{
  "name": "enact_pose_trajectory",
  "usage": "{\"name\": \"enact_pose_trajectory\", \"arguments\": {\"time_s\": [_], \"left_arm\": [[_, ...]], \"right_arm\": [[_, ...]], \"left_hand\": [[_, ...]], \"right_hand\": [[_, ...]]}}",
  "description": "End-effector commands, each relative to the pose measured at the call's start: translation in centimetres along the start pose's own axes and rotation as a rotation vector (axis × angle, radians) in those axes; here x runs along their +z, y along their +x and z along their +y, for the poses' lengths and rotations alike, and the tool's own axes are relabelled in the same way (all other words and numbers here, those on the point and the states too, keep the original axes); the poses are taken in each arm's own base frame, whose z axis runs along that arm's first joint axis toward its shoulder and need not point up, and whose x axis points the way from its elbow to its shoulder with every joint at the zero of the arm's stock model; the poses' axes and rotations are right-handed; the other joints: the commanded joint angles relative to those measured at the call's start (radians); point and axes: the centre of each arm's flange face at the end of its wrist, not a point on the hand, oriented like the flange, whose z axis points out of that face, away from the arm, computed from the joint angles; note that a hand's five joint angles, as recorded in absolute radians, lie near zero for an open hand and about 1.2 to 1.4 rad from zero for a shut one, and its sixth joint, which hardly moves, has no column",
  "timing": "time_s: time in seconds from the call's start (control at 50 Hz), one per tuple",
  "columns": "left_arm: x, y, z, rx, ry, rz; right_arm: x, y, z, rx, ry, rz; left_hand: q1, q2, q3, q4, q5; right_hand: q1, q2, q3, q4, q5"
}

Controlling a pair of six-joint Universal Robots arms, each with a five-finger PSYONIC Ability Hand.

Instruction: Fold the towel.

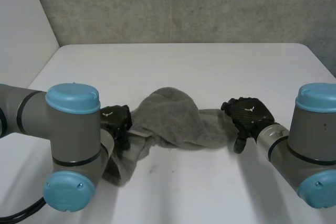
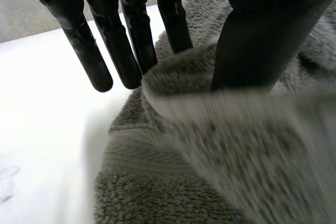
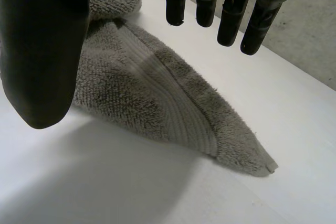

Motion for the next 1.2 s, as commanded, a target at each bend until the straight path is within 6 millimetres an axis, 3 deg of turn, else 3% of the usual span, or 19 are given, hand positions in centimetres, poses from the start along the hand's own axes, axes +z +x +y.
{"name": "enact_pose_trajectory", "arguments": {"time_s": [0.02, 0.24, 0.3, 0.34, 0.36, 0.38, 0.46, 0.56, 0.74, 0.78, 0.84, 0.92, 0.96, 1.02, 1.06, 1.08, 1.14, 1.16, 1.2], "left_arm": [[0.2, -0.3, -0.1, -0.004, 0.023, -0.022], [-0.5, -0.5, -0.2, -0.002, 0.029, -0.022], [-0.7, -0.5, -0.5, -0.005, 0.038, -0.021], [-1.0, -0.5, -0.6, -0.005, 0.042, -0.017], [-1.0, -0.5, -0.6, -0.005, 0.042, -0.017], [-1.1, -0.5, -0.7, -0.006, 0.046, -0.017], [-1.3, -0.6, -1.1, -0.011, 0.060, -0.017], [-3.4, -0.8, -4.0, -0.007, 0.152, 0.000], [-7.9, -1.6, -9.1, 0.079, 0.336, 0.018], [-10.0, -2.2, -11.0, 0.074, 0.417, 0.020], [-11.3, -3.0, -12.4, 0.065, 0.470, 0.026], [-11.4, -3.8, -13.0, 0.063, 0.483, 0.032], [-11.1, -4.1, -13.1, 0.063, 0.480, 0.038], [-10.3, -4.5, -12.9, 0.064, 0.464, 0.047], [-8.3, -4.2, -11.5, 0.074, 0.399, 0.067], [-8.3, -4.2, -11.5, 0.075, 0.399, 0.067], [-3.7, -3.4, -8.7, 0.096, 0.282, 0.077], [-3.7, -3.4, -8.7, 0.096, 0.282, 0.077], [-1.1, -3.0, -7.2, 0.103, 0.221, 0.079]], "right_arm": [[0.1, -1.6, 0.8, -0.015, -0.006, -0.045], [1.8, -3.3, 1.6, -0.017, -0.020, -0.083], [2.7, -3.2, 1.5, -0.007, -0.003, -0.078], [3.4, -3.0, 1.0, 0.019, 0.039, -0.053], [3.4, -3.0, 1.0, 0.019, 0.040, -0.053], [3.6, -2.8, 0.6, 0.031, 0.065, -0.042], [3.4, -1.9, -0.9, 0.049, 0.123, -0.009], [-1.3, 0.4, -8.4, 0.044, 0.334, 0.050], [-7.7, 4.1, -13.8, 0.031, 0.321, 0.094], [-9.7, 6.2, -15.5, 0.028, 0.287, 0.100], [-11.0, 7.9, -16.7, 0.029, 0.242, 0.069], [-12.5, 8.1, -17.9, 0.034, 0.208, -0.020], [-12.4, 8.1, -18.1, 0.048, 0.184, -0.073], [-9.6, 8.4, -17.2, 0.092, 0.102, -0.156], [-6.3, 9.1, -15.9, 0.118, 0.042, -0.172], [-6.2, 9.1, -15.9, 0.118, 0.042, -0.172], [-1.2, 9.9, -12.8, 0.143, -0.069, -0.135], [-1.2, 9.9, -12.8, 0.143, -0.069, -0.134], [1.8, 9.2, -11.3, 0.134, -0.107, -0.119]], "left_hand": [[0.242, 0.233, 0.234, 0.233, 0.235], [0.339, 0.330, 0.331, 0.330, 0.332], [0.468, 0.460, 0.460, 0.459, 0.461], [0.596, 0.588, 0.588, 0.587, 0.589], [0.596, 0.588, 0.589, 0.588, 0.590], [0.596, 0.588, 0.589, 0.588, 0.590], [0.596, 0.588, 0.589, 0.588, 0.590], [0.596, 0.588, 0.589, 0.588, 0.590], [0.596, 0.588, 0.589, 0.588, 0.590], [0.596, 0.588, 0.589, 0.588, 0.590], [0.596, 0.588, 0.589, 0.588, 0.590], [0.596, 0.588, 0.589, 0.588, 0.590], [0.596, 0.588, 0.589, 0.588, 0.590], [0.596, 0.588, 0.589, 0.588, 0.590], [0.596, 0.588, 0.589, 0.588, 0.590], [0.596, 0.588, 0.589, 0.588, 0.590], [0.596, 0.588, 0.589, 0.588, 0.590], [0.596, 0.588, 0.589, 0.588, 0.590], [0.596, 0.588, 0.589, 0.588, 0.590]], "right_hand": [[-0.047, -0.074, -0.065, -0.075, -0.052], [0.001, -0.026, -0.017, -0.026, -0.003], [0.251, 0.224, 0.233, 0.223, 0.246], [0.878, 0.851, 0.860, 0.851, 0.874], [0.882, 0.855, 0.864, 0.854, 0.877], [1.171, 1.144, 1.153, 1.144, 1.167], [1.174, 1.147, 1.156, 1.147, 1.170], [1.174, 1.147, 1.156, 1.147, 1.170], [1.174, 1.147, 1.156, 1.147, 1.170], [1.174, 1.147, 1.156, 1.147, 1.170], [1.174, 1.147, 1.156, 1.147, 1.170], [1.174, 1.147, 1.156, 1.147, 1.170], [1.174, 1.147, 1.156, 1.147, 1.170], [1.174, 1.147, 1.156, 1.147, 1.170], [1.174, 1.147, 1.156, 1.147, 1.170], [1.174, 1.147, 1.156, 1.147, 1.170], [1.174, 1.147, 1.156, 1.147, 1.170], [1.174, 1.147, 1.156, 1.147, 1.170], [1.174, 1.147, 1.156, 1.147, 1.170]]}}
